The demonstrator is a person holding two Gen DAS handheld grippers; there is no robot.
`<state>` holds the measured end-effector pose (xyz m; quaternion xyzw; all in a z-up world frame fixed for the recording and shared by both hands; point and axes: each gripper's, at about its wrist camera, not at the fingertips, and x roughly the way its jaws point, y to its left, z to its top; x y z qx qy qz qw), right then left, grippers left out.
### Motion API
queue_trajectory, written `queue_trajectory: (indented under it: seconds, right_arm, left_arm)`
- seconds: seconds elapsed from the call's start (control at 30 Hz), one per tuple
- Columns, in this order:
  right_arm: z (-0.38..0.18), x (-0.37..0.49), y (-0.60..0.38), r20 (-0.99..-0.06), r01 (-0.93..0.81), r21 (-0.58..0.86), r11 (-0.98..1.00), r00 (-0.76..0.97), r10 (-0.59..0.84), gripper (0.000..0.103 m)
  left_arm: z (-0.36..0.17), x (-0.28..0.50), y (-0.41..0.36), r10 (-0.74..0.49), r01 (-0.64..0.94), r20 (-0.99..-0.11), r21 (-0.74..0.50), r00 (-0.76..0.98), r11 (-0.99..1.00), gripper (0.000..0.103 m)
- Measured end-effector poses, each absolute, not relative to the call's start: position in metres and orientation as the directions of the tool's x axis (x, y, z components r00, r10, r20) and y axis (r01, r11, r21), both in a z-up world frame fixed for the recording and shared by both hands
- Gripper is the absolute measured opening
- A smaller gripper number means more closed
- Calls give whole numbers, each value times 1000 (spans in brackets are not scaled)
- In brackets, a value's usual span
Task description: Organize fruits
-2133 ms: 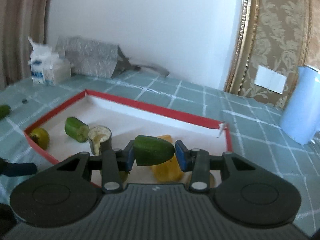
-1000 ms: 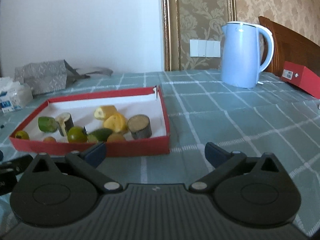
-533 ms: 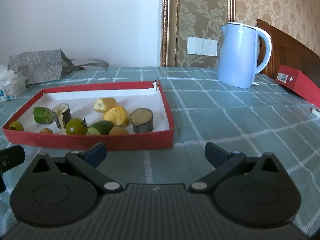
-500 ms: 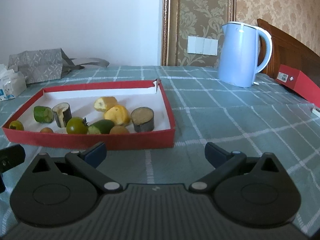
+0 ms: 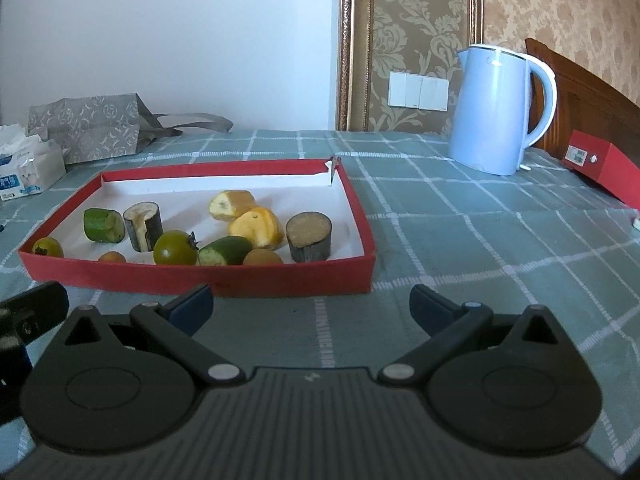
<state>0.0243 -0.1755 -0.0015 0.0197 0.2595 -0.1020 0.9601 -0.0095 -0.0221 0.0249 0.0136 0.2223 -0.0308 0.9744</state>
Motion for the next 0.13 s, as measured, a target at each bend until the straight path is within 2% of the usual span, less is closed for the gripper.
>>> queue_trajectory:
  seconds: [0.13]
  right_arm:
    - [-1,24,-175,-499,201,-13,980,847,-180,103]
  left_arm:
    - [24,-10,-24,-52,67,-430,21,901,998,95]
